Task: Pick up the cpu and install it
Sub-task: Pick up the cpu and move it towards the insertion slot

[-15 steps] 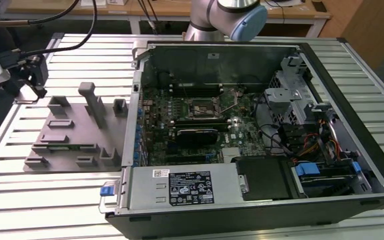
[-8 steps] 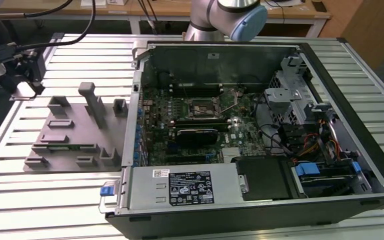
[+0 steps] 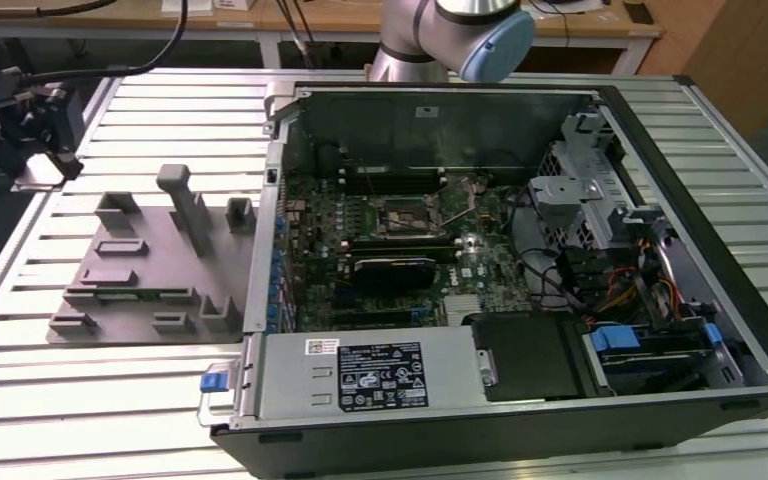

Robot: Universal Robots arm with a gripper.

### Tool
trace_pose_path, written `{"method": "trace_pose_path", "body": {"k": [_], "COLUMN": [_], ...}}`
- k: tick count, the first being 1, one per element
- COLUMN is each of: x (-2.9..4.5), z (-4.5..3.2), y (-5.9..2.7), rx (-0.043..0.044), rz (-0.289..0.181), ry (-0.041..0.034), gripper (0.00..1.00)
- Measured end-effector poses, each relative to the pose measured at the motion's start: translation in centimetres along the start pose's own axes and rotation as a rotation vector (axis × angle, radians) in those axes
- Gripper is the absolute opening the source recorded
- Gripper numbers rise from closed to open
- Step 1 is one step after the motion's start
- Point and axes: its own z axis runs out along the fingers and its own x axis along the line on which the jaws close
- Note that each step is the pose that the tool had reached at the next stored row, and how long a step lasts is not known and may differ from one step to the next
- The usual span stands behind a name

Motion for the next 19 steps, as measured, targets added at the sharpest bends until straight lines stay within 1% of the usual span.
{"method": "trace_pose_path", "body": {"k": [19], "x": [0.04], "z": [-3.1], "y": [0.42], "rx": [0.0], "rz": [0.0], "ry": [0.0], "gripper": [0.54]}}
